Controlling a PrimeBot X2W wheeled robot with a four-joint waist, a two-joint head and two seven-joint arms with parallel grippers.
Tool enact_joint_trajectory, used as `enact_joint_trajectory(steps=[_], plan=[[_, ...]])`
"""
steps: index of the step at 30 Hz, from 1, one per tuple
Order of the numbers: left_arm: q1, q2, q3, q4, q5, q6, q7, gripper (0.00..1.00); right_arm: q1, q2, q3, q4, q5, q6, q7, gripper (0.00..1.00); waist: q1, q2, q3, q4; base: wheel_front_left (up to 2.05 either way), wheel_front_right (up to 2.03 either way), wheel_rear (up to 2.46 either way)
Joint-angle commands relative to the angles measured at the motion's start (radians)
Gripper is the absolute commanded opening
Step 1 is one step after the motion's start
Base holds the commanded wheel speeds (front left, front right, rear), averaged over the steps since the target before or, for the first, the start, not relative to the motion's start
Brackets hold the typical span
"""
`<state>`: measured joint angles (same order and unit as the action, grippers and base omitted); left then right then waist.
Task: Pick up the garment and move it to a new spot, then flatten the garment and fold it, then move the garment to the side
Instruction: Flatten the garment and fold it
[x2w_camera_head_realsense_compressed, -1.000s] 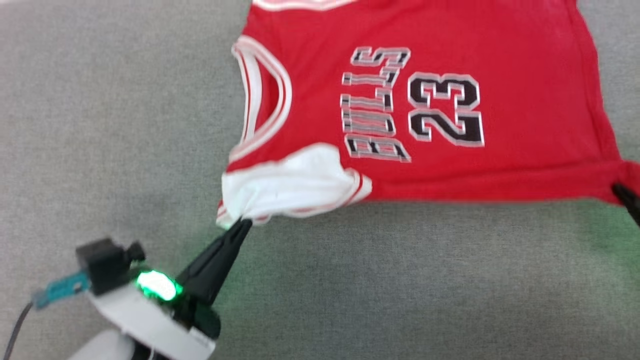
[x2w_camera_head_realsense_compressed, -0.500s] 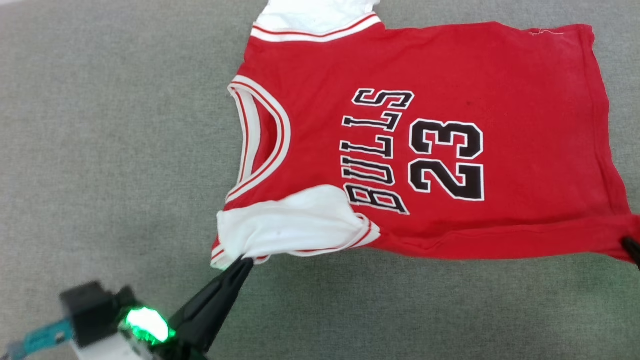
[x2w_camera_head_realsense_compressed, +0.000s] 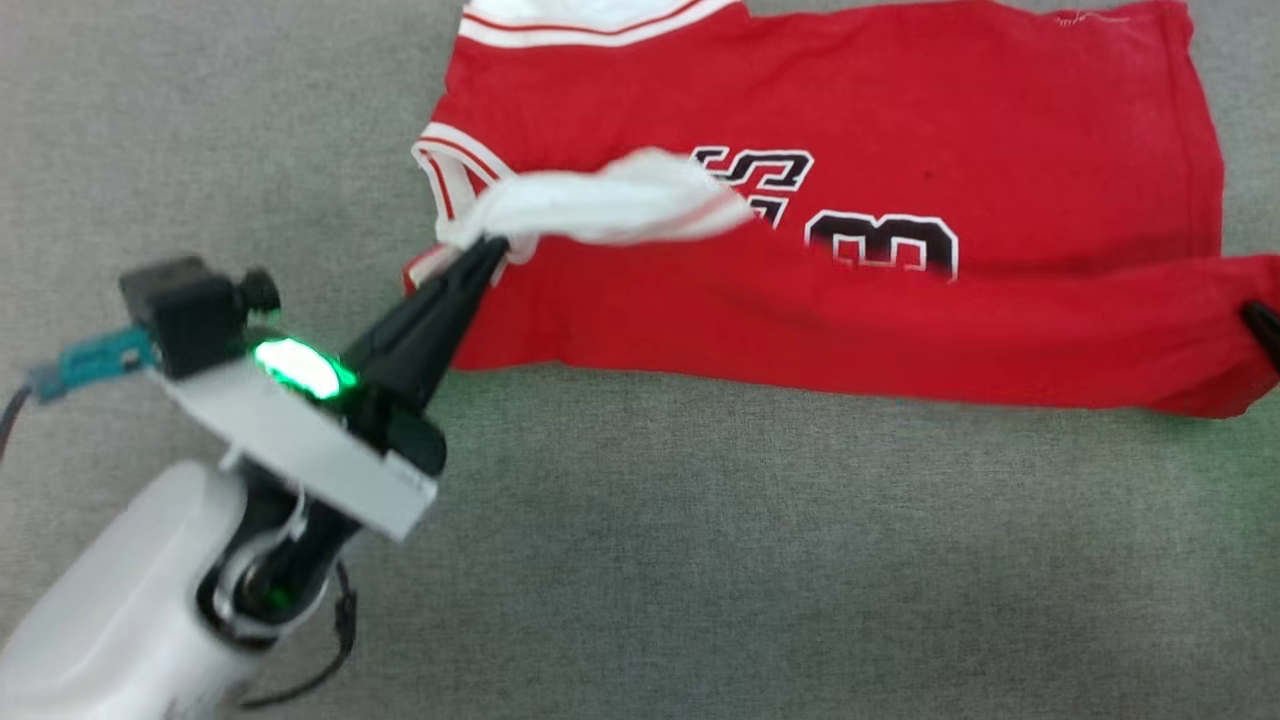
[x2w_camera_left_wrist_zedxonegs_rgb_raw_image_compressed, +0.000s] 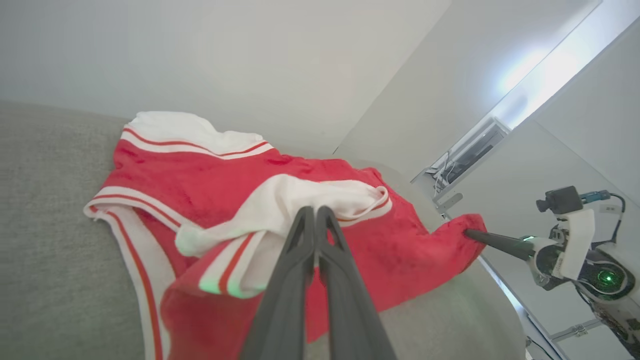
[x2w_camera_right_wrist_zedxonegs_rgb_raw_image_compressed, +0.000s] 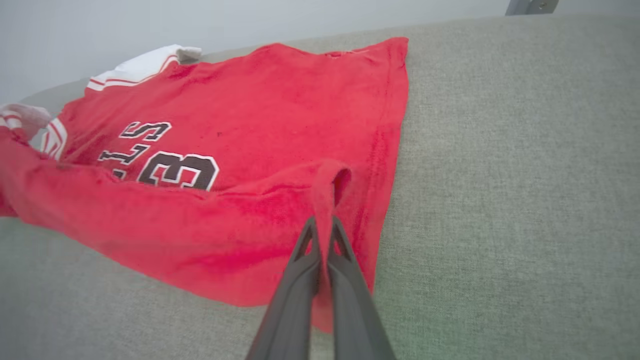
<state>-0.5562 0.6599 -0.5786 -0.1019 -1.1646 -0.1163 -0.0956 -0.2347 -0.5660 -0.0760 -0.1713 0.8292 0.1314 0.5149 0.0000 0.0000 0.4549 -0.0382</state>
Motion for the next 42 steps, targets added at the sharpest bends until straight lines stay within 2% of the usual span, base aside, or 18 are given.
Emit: enact_joint_trajectory(steps=[1, 5, 13, 19, 21, 22, 23, 26, 29, 31, 35, 36, 37, 38, 39, 42], plan=[[-0.034, -0.025, -0.001, 0.052, 0.0, -0.01, -0.008, 0.0, -0.031, -0.003, 0.011, 0.024, 0.006, -0.002, -0.009, 0.0, 0.0, 0.0, 0.019, -0.003, 0.0, 0.0, 0.0], [-0.081, -0.064, -0.015, 0.165, 0.004, -0.013, -0.031, 0.0, -0.079, 0.002, 0.038, 0.088, 0.02, -0.002, -0.037, 0.0, 0.0, 0.0, 0.048, -0.008, 0.0, 0.0, 0.0], [-0.122, -0.1, -0.09, 0.356, 0.043, -0.015, -0.054, 0.0, -0.14, -0.016, 0.123, 0.196, 0.022, -0.002, -0.109, 0.0, 0.0, 0.0, 0.092, -0.008, 0.0, 0.0, 0.0], [-0.139, -0.087, -0.162, 0.437, 0.084, -0.012, -0.07, 0.0, -0.157, -0.041, 0.183, 0.246, 0.019, -0.002, -0.17, 0.0, 0.0, 0.0, 0.081, -0.004, 0.0, 0.0, 0.0], [-0.151, -0.076, -0.184, 0.44, 0.099, -0.012, -0.084, 0.45, -0.156, -0.048, 0.198, 0.26, 0.004, -0.002, -0.202, 0.47, 0.0, 0.0, 0.063, -0.002, 0.0, 0.0, 0.0], [-0.157, -0.069, -0.192, 0.439, 0.107, -0.012, -0.089, 0.83, -0.155, -0.052, 0.202, 0.268, -0.005, -0.002, -0.217, 0.95, 0.0, 0.0, 0.052, -0.001, 0.0, 0.0, 0.0], [-0.165, -0.059, -0.197, 0.437, 0.114, -0.012, -0.092, 1.0, -0.152, -0.056, 0.204, 0.274, -0.012, -0.002, -0.232, 1.0, 0.0, 0.0, 0.042, 0.0, 0.0, 0.0, 0.0], [-0.186, -0.032, -0.216, 0.415, 0.13, -0.012, -0.071, 1.0, -0.135, -0.064, 0.206, 0.288, -0.026, -0.002, -0.271, 1.0, 0.0, 0.0, 0.001, 0.004, 0.0, 0.0, 0.0], [-0.209, 0.012, -0.235, 0.375, 0.125, -0.012, -0.007, 1.0, -0.109, -0.068, 0.194, 0.296, -0.03, -0.002, -0.299, 1.0, 0.0, 0.0, -0.041, 0.01, 0.0, 0.0, 0.0], [-0.222, 0.049, -0.251, 0.345, 0.125, -0.011, 0.064, 1.0, -0.095, -0.068, 0.19, 0.291, -0.031, -0.002, -0.309, 1.0, 0.0, 0.0, -0.065, 0.013, 0.0, 0.0, 0.0], [-0.262, 0.11, -0.272, 0.269, 0.104, 0.026, 0.233, 1.0, -0.071, -0.063, 0.186, 0.273, -0.04, -0.002, -0.316, 1.0, 0.0, 0.0, -0.09, 0.008, 0.0, 0.0, 0.0], [-0.262, 0.11, -0.272, 0.269, 0.104, 0.026, 0.233, 1.0, -0.071, -0.063, 0.186, 0.273, -0.04, -0.002, -0.316, 1.0, 0.0, 0.0, -0.09, 0.008, 0.0, 0.0, 0.0], [-0.284, 0.141, -0.284, 0.232, 0.081, 0.049, 0.337, 1.0, -0.068, -0.056, 0.19, 0.261, -0.045, -0.002, -0.315, 1.0, 0.0, 0.0, -0.09, 0.002, 0.0, 0.0, 0.0], [-0.297, 0.154, -0.289, 0.219, 0.065, 0.062, 0.392, 1.0, -0.066, -0.052, 0.192, 0.255, -0.048, -0.002, -0.315, 1.0, 0.0, 0.0, -0.089, -0.002, 0.0, 0.0, 0.0], [-0.297, 0.154, -0.289, 0.219, 0.065, 0.062, 0.392, 1.0, -0.066, -0.052, 0.192, 0.255, -0.048, -0.002, -0.315, 1.0, 0.0, 0.0, -0.089, -0.002, 0.0, 0.0, 0.0], [-0.335, 0.18, -0.301, 0.185, 0.017, 0.096, 0.541, 1.0, -0.072, -0.037, 0.204, 0.238, -0.057, -0.002, -0.314, 1.0, 0.0, 0.0, -0.077, -0.018, 0.0, 0.0, 0.0]])
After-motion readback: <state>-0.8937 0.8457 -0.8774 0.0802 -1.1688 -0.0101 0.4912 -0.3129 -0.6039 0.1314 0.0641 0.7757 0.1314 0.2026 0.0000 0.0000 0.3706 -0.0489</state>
